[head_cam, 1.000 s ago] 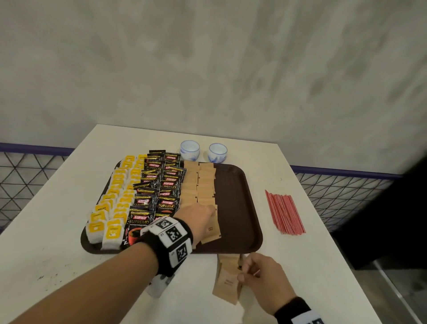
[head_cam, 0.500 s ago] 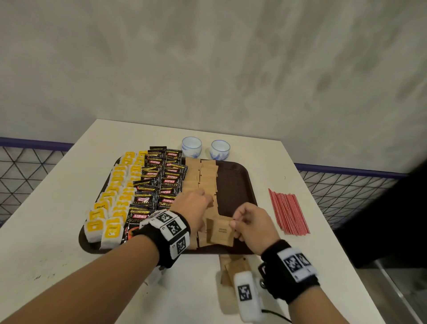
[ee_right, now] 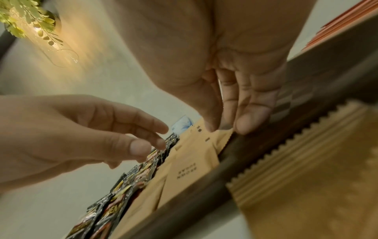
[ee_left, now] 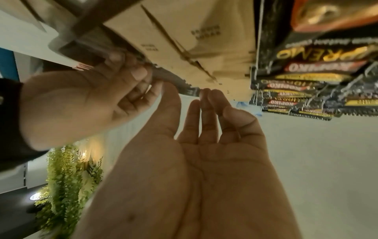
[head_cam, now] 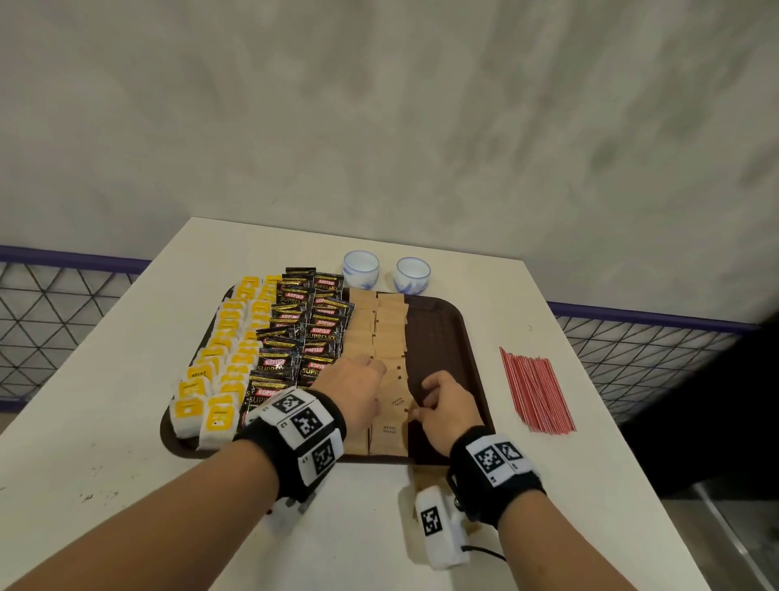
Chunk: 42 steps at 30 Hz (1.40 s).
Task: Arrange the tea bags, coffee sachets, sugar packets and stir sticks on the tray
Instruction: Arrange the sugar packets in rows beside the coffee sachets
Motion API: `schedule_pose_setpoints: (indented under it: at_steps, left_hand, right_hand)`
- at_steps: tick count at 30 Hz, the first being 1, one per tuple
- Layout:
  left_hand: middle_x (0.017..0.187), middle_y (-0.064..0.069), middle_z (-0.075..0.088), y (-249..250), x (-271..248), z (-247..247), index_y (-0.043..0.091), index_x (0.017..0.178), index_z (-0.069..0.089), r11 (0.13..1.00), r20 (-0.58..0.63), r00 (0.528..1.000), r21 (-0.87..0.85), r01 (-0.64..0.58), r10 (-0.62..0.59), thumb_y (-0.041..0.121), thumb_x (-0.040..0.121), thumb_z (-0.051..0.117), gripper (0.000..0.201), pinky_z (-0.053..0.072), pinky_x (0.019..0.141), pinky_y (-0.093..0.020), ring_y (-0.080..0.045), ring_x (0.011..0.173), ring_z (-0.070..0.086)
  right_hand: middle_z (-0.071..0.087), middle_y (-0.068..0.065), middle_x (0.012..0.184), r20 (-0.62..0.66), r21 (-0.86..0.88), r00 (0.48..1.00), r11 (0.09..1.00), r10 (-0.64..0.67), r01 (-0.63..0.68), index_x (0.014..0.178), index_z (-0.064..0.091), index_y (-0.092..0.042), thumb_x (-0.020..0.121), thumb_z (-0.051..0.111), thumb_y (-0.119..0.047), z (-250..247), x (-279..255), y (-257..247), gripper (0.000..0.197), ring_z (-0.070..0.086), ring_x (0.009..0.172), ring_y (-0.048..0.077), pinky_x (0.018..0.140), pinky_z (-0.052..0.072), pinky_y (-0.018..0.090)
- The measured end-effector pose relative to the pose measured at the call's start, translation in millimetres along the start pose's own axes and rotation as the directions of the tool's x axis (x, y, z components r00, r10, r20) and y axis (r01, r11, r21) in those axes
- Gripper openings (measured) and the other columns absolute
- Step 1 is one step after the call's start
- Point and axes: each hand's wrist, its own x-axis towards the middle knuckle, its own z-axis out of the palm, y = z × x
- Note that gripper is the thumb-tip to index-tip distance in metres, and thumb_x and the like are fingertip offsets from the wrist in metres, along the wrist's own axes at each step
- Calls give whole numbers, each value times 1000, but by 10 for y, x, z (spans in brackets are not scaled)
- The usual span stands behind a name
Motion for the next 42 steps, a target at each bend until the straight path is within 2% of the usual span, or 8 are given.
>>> schedule_pose_setpoints:
  at_steps: [3, 6, 14, 18, 23, 30, 38, 42]
  left_hand:
    - [134, -6, 45, 42, 70, 97, 12, 136, 39, 999, 24, 999, -28, 36, -35, 12, 86, 62, 55, 40, 105, -36, -26, 124, 43]
    - [137, -7, 41, 62, 106, 150, 10, 138, 36, 995, 51, 996, -66, 73, -70, 3, 82, 63, 63, 39, 103, -34, -26, 126, 42]
    - [137, -4, 37, 65, 145, 219, 16, 138, 36, 983, 35, 997, -171, 70, -65, -5, 76, 67, 72, 42, 104, -36, -27, 128, 40]
    - [138, -2, 35, 19, 149, 220, 18, 138, 38, 967, -4, 998, -247, 62, -65, -7, 75, 67, 74, 39, 106, -30, -23, 127, 42]
    - [139, 1, 33, 6, 130, 184, 20, 140, 36, 952, 34, 997, -295, 80, -73, -1, 70, 75, 83, 40, 105, -28, -21, 127, 41]
    - [142, 0, 35, 20, 119, 150, 21, 142, 32, 956, 87, 995, -285, 72, -50, 3, 70, 76, 86, 36, 104, -25, -19, 131, 37]
    - [138, 3, 37, 27, -35, 60, 21, 138, 38, 975, 31, 1000, -221, 10, -4, 14, 72, 78, 78, 36, 108, -29, -18, 130, 36]
    - [130, 6, 41, 89, -239, 31, 25, 132, 45, 980, 12, 996, -184, -81, 85, 26, 79, 71, 60, 36, 107, -34, -16, 124, 35]
  right_hand:
    - [53, 5, 130, 2, -87, 1000, 996, 12, -12, 134, 48, -14, 89, 60, -5, -44, 13, -3, 47, 53, 119, 21, 99, 41, 26]
    - [51, 7, 135, 46, -106, 999, 994, 12, -7, 135, 51, -13, 90, 55, -2, -19, 10, 6, 46, 52, 123, 22, 106, 40, 29]
    - [64, 4, 101, 52, 60, 999, 998, 6, -9, 115, 65, -11, 91, 55, -5, 153, 25, 71, 27, 64, 102, 24, 94, 54, 37]
    - [70, 11, 106, 5, 129, 1000, 992, 7, -8, 98, 67, -21, 91, 51, -5, 178, 60, 127, 24, 66, 100, 28, 92, 54, 41]
    - [60, 1, 100, 7, 166, 1000, 986, 9, -10, 128, 56, -10, 88, 50, 1, 183, 130, 122, 42, 61, 100, 23, 95, 52, 43]
    - [55, -6, 86, 116, 269, 993, 963, -7, -24, 127, 58, -10, 83, 48, 9, 190, 211, 93, 49, 55, 88, 21, 94, 52, 48]
    - [57, -7, 98, 46, 165, 998, 986, -46, 38, 132, 52, -14, 91, 53, -2, -227, -70, 195, 43, 59, 97, 17, 93, 53, 36]
    - [59, -10, 92, 17, -123, 997, 989, -80, 81, 116, 58, -22, 87, 67, -33, -553, -613, 304, 32, 55, 82, 4, 66, 40, 13]
